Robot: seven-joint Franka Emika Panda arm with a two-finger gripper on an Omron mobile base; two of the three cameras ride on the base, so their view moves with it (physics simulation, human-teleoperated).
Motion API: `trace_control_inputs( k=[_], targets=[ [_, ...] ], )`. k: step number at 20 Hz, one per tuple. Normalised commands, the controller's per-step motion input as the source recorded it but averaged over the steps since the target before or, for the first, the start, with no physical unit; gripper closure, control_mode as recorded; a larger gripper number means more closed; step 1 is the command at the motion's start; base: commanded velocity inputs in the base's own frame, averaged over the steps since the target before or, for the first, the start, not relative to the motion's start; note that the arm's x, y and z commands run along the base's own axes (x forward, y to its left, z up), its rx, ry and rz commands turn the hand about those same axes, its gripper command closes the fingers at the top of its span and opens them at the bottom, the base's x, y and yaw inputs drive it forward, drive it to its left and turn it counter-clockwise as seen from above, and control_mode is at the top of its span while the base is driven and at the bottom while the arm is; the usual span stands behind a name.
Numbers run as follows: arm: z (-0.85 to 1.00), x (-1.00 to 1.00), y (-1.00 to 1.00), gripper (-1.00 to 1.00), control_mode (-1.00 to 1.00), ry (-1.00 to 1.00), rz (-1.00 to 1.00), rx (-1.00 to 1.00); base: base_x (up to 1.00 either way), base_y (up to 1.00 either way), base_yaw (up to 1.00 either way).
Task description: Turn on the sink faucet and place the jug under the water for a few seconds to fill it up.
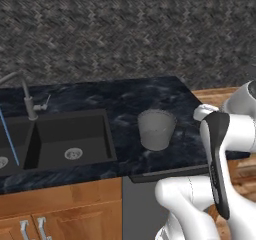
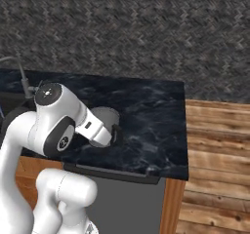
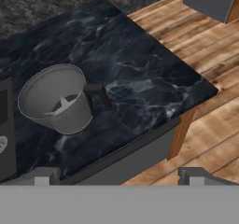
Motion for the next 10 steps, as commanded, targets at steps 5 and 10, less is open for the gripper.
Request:
trace_control_inputs(
  k=[5, 10],
  targets=[
    [0.0, 0.0, 0.0, -1.0, 1.0, 0.0, 0.0, 0.0, 0.2, -0.24, 0.06],
    [0.0, 0.12, -0.27, -1.0, -1.0, 0.0, 0.1, 0.0, 0.03, -0.05, 0.02]
  ],
)
